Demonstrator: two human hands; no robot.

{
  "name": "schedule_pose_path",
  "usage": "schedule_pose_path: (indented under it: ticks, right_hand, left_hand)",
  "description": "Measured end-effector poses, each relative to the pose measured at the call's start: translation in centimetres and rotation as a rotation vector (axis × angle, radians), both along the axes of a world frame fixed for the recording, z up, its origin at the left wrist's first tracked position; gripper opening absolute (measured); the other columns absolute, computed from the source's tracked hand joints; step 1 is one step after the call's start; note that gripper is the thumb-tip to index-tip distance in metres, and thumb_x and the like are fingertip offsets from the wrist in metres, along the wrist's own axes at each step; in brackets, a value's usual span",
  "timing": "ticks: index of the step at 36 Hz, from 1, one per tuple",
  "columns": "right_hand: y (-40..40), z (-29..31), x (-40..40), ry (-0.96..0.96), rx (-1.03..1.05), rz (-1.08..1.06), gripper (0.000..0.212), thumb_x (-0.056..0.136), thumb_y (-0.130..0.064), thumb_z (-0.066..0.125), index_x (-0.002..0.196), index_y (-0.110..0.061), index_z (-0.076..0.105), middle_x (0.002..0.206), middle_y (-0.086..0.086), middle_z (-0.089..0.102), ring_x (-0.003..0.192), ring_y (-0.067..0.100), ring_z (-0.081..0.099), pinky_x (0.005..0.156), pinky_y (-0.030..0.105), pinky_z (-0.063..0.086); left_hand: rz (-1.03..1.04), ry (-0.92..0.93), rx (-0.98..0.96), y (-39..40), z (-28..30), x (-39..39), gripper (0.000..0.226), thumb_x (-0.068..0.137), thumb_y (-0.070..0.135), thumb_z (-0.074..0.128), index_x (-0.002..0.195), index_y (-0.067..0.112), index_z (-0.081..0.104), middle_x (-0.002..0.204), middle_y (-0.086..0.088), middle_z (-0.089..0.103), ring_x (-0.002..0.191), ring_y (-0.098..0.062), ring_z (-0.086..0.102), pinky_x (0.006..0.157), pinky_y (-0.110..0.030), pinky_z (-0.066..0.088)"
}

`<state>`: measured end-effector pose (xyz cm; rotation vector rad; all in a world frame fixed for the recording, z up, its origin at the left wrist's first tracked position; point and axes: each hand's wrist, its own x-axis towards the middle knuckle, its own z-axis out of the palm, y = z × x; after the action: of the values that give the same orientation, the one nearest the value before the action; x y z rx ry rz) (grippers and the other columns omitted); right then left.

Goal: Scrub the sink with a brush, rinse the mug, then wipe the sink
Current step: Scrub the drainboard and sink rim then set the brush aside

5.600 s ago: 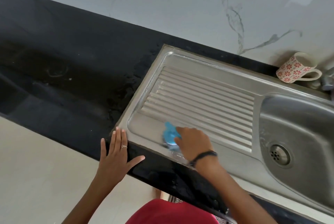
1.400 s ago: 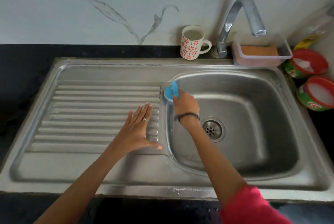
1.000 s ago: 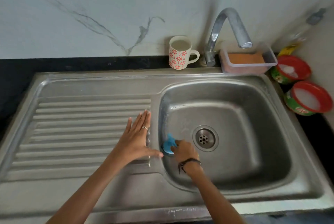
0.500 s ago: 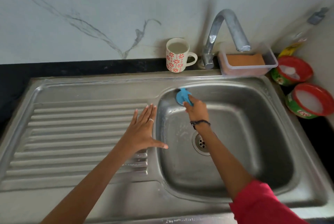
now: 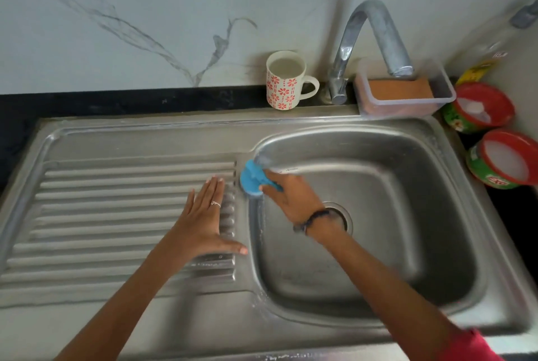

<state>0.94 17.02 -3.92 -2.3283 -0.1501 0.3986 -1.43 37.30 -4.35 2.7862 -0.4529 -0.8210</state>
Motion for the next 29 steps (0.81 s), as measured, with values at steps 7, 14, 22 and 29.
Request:
schedule_pose_path:
  ticks: [7, 14, 22, 29]
  right_hand:
    - [1.2, 1.1, 2.2, -0.053, -0.087, -0.082, 0.038, 0.097, -0.024, 0.044, 0.134, -0.013, 0.048, 0.112, 0.016, 0.063, 0.099, 0.029, 0.061, 0.086, 0.039, 0.051]
    - [2.9, 2.1, 3.0, -0.064, -0.25, -0.013, 0.039, 0.098, -0.024, 0.04, 0.136, -0.014, 0.043, 0.119, 0.019, 0.06, 0.104, 0.032, 0.059, 0.09, 0.043, 0.049]
    - [4.5, 2.0, -1.9, -0.059, -0.288, -0.009, 0.037, 0.099, -0.022, 0.038, 0.135, -0.015, 0.04, 0.107, 0.016, 0.063, 0.097, 0.032, 0.062, 0.085, 0.042, 0.052]
    - [1.0, 1.4, 6.1, -0.046, -0.26, -0.251, 0.038, 0.096, -0.021, 0.038, 0.132, -0.012, 0.046, 0.114, 0.018, 0.061, 0.102, 0.032, 0.058, 0.083, 0.039, 0.047]
  left_hand:
    - [0.009, 0.038, -0.003, 0.7, -0.2, -0.6, 0.155, 0.015, 0.104, 0.014, 0.128, 0.013, -0.039, 0.144, 0.001, -0.039, 0.128, -0.008, -0.037, 0.104, -0.031, -0.026]
    - [-0.018, 0.057, 0.004, -0.4, 0.1, -0.9, 0.159, 0.014, 0.104, 0.012, 0.134, 0.011, -0.038, 0.148, -0.002, -0.036, 0.128, -0.009, -0.037, 0.104, -0.032, -0.026]
    - [0.013, 0.045, -0.021, -0.1, 0.8, -1.3, 0.149, 0.013, 0.104, 0.013, 0.117, 0.016, -0.047, 0.139, 0.004, -0.042, 0.126, -0.008, -0.038, 0.105, -0.033, -0.024]
    - [-0.017, -0.002, -0.025, -0.3, 1.4, -2.2, 0.149, 0.019, 0.104, 0.011, 0.123, 0.015, -0.048, 0.137, 0.002, -0.046, 0.129, -0.01, -0.039, 0.108, -0.035, -0.024]
